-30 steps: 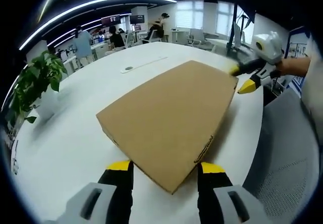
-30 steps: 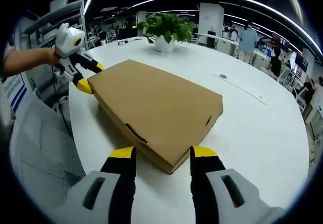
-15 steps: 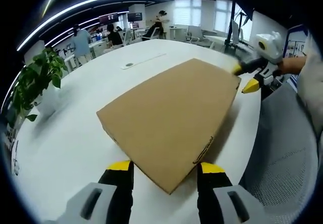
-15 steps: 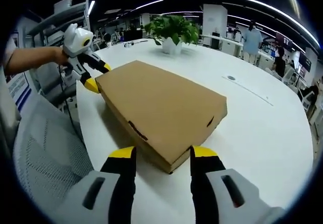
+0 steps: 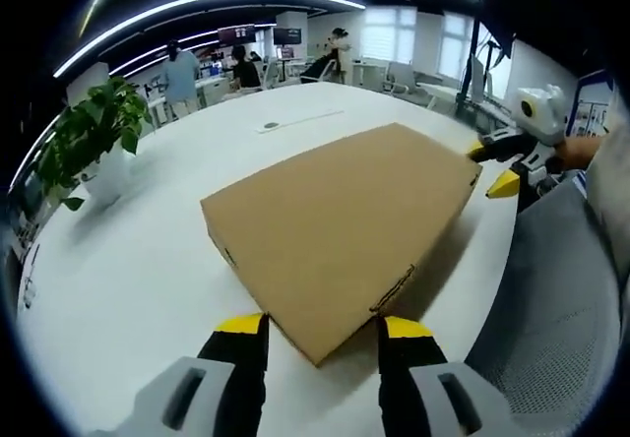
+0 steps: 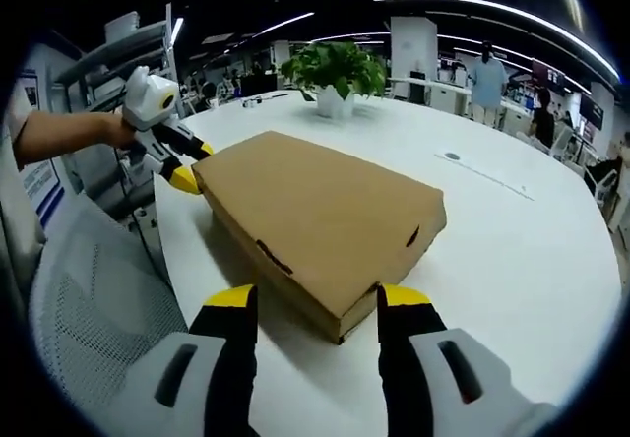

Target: Operate the shoe box by opening the lid, removing the specified soft item, and placing it in the target area until the item is outside and the box remains undamaged.

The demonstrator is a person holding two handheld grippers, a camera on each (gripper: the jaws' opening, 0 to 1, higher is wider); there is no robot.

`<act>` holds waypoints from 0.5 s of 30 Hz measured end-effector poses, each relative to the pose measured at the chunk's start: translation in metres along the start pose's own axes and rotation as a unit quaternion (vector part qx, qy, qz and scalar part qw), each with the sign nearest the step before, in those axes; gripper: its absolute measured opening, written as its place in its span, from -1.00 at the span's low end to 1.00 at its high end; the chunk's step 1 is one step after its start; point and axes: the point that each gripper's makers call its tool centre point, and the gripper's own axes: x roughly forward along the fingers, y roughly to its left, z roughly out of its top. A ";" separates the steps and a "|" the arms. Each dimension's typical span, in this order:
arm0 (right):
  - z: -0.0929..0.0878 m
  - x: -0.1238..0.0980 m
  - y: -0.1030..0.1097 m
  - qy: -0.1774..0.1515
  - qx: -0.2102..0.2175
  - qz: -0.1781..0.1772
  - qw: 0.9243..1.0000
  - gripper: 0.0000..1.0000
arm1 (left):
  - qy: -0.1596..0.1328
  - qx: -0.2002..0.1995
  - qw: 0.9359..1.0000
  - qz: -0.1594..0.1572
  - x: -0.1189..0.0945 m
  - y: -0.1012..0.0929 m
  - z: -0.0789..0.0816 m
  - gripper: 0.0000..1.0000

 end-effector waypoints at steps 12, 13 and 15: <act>0.005 0.001 -0.010 -0.008 -0.003 -0.015 1.000 -0.14 | -0.007 -0.019 1.000 0.011 -0.004 -0.007 -0.010 -0.17; 0.003 0.001 -0.010 -0.005 -0.004 -0.015 1.000 -0.14 | -0.008 -0.019 1.000 0.012 -0.004 -0.007 -0.010 -0.17; 0.000 0.001 -0.011 -0.002 -0.001 -0.016 1.000 -0.15 | -0.009 -0.021 1.000 0.013 -0.005 -0.007 -0.011 -0.16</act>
